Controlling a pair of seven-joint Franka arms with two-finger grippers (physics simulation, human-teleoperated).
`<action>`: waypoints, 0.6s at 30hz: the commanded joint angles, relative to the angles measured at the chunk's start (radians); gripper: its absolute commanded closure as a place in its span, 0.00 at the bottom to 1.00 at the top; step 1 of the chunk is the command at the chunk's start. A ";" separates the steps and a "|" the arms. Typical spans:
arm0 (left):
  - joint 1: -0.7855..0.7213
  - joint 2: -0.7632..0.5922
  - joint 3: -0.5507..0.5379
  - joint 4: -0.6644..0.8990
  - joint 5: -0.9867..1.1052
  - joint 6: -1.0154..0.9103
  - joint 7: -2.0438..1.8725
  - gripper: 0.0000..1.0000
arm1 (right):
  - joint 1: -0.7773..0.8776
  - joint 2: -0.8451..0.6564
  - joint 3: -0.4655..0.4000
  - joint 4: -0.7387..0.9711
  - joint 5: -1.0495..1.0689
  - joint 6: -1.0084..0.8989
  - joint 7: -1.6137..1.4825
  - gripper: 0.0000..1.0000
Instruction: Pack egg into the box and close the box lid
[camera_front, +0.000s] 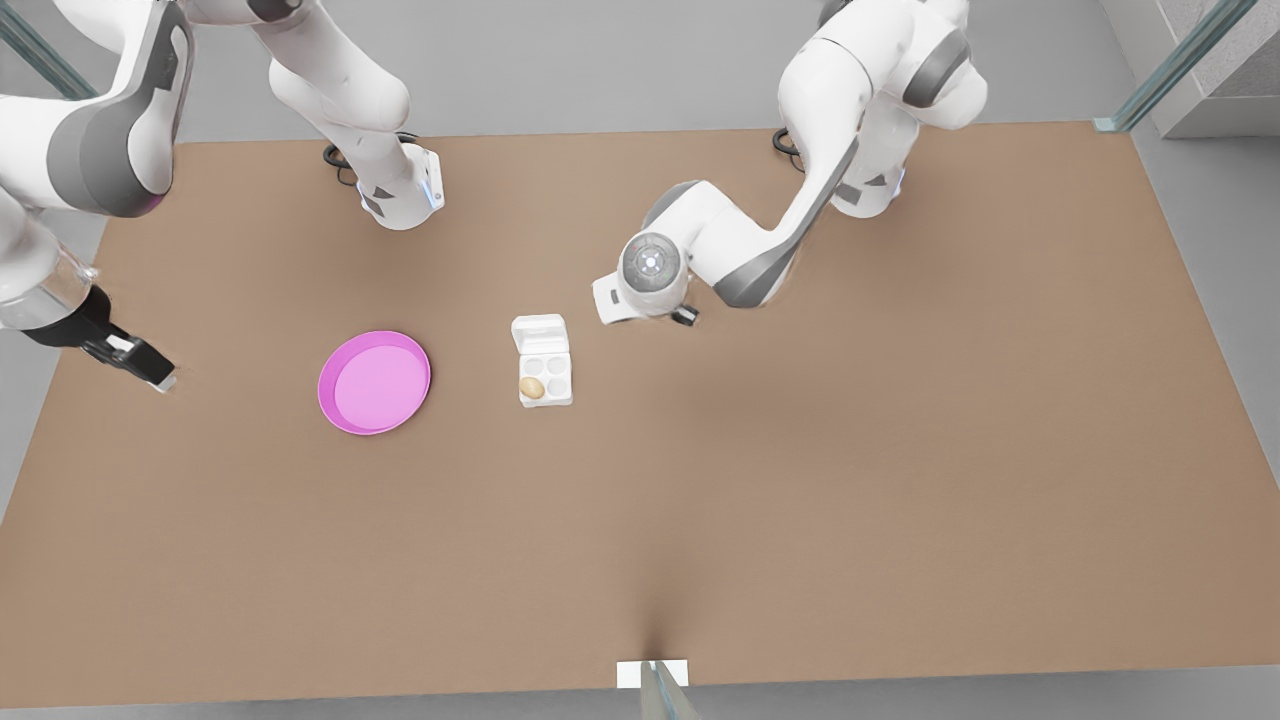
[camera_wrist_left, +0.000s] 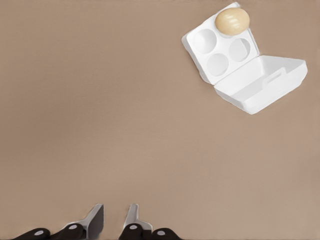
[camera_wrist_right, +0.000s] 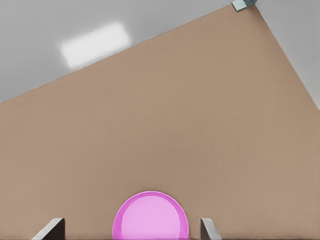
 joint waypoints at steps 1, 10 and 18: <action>-0.064 0.029 0.002 0.001 -0.063 0.274 -1.274 0.79 | 0.000 0.013 0.000 -0.001 -0.049 -0.080 -0.293 0.00; -0.177 0.262 0.002 0.225 -0.040 0.578 -1.448 0.79 | 0.000 0.022 0.000 0.005 -0.055 -0.120 -0.293 0.00; -0.217 0.307 -0.001 0.216 -0.043 0.587 -1.405 0.79 | 0.003 0.022 0.002 0.019 -0.056 -0.140 -0.293 0.00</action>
